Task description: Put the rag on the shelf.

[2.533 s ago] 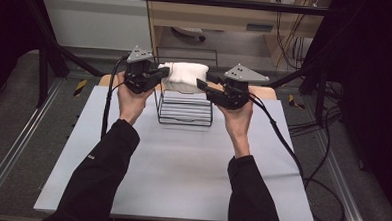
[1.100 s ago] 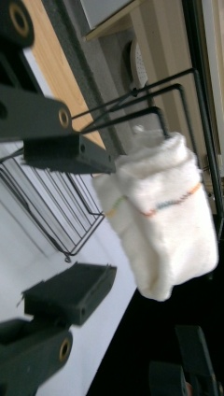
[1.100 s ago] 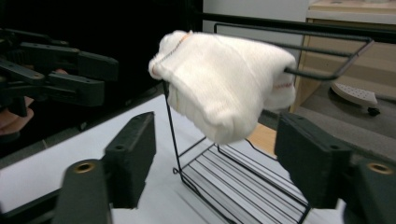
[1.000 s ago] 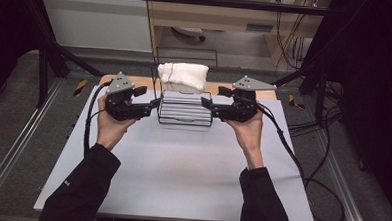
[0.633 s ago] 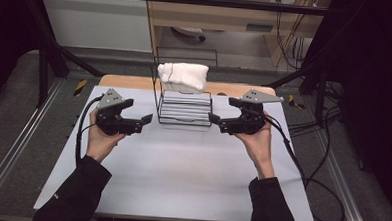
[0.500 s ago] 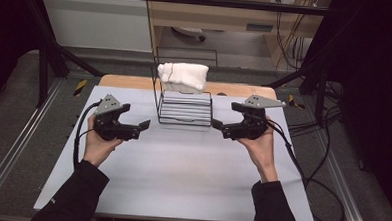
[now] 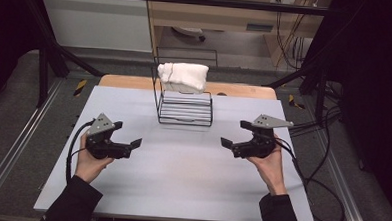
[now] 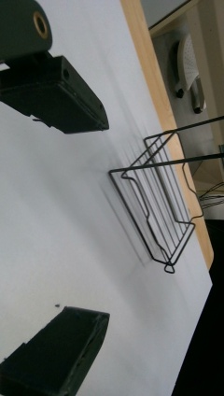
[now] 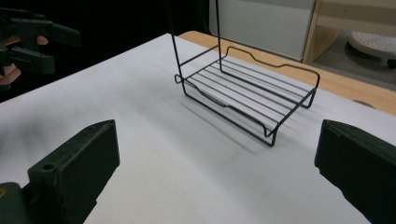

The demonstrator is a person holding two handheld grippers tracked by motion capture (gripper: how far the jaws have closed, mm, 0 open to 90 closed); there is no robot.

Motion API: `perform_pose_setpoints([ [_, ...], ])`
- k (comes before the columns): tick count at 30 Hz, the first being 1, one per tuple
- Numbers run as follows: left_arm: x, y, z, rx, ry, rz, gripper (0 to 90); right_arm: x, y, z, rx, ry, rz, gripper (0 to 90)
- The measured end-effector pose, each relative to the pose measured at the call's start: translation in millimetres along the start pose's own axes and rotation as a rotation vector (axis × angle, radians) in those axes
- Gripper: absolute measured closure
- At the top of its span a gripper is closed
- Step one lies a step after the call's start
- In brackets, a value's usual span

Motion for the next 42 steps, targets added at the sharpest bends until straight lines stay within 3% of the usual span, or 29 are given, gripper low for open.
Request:
perform_pose_setpoints([
  [12,41.7,-8.1,4.4,0.009,-0.012,-0.054,7.7,47.2,-6.0,9.4,-0.003,0.037,-0.041,0.5],
  [17,53.0,-11.0,5.1,0.010,-0.019,-0.063,8.1,69.0,-6.9,16.5,0.003,0.067,-0.067,0.5],
  [24,66.5,-13.3,5.1,0.013,-0.016,-0.085,8.1,94.1,-10.9,23.1,0.007,0.064,-0.113,0.4],
  [34,85.2,-15.4,7.7,0.031,-0.018,-0.106,8.3,118.9,-21.0,30.5,0.008,0.091,-0.139,0.4],
  [38,90.0,-16.1,9.1,0.034,-0.022,-0.111,8.3,120.7,-24.3,33.2,0.009,0.110,-0.125,0.4],
  [42,92.7,-15.4,9.0,0.034,-0.024,-0.124,8.3,122.3,-25.3,33.6,0.014,0.098,-0.130,0.4],
])
Point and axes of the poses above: each handheld gripper's, and its own axes: y roughly forward along the jaws, x roughly out of its underside, z roughly to its right, the point moved 10 cm from there along y, roughly forward along the jaws, and after that the axes turned 9 degrees about y, right-handed, at the moved point
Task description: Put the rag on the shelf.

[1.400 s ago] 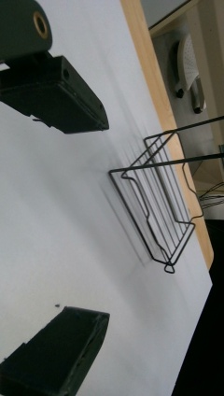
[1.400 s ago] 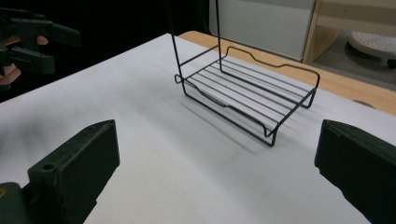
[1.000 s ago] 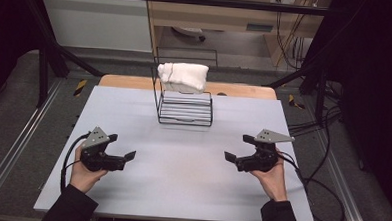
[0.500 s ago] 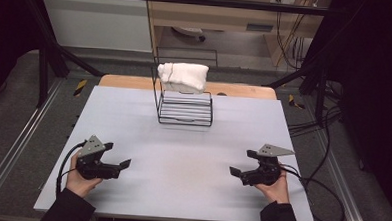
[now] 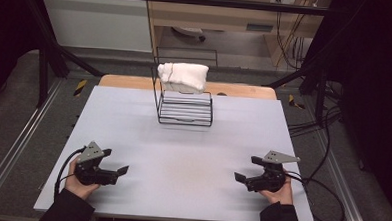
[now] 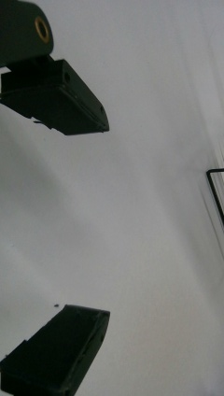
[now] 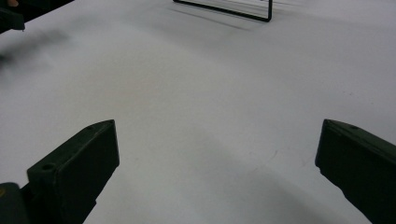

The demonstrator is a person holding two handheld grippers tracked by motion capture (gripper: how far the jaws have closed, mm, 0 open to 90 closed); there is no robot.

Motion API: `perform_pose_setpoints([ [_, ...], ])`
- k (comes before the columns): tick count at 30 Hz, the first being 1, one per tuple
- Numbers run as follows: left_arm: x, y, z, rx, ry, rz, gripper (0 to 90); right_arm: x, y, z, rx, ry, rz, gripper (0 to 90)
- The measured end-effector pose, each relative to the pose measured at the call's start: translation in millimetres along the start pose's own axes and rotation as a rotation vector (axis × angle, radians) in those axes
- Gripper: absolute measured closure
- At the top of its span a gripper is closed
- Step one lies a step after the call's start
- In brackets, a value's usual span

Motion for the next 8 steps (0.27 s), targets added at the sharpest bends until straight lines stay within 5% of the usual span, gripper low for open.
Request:
perform_pose_setpoints([
  [8,2.0,1.1,0.7,0.003,0.011,-0.009,8.3,2.4,1.5,0.2,0.004,-0.008,-0.014,0.4],
])
Point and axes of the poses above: each handheld gripper's, and its own axes: y roughly forward along the jaws, x roughly out of its underside, z roughly to its right, the point moved 10 cm from there along y, roughly forward along the jaws, and after that the axes turned 9 degrees about y, right-handed, at the moved point
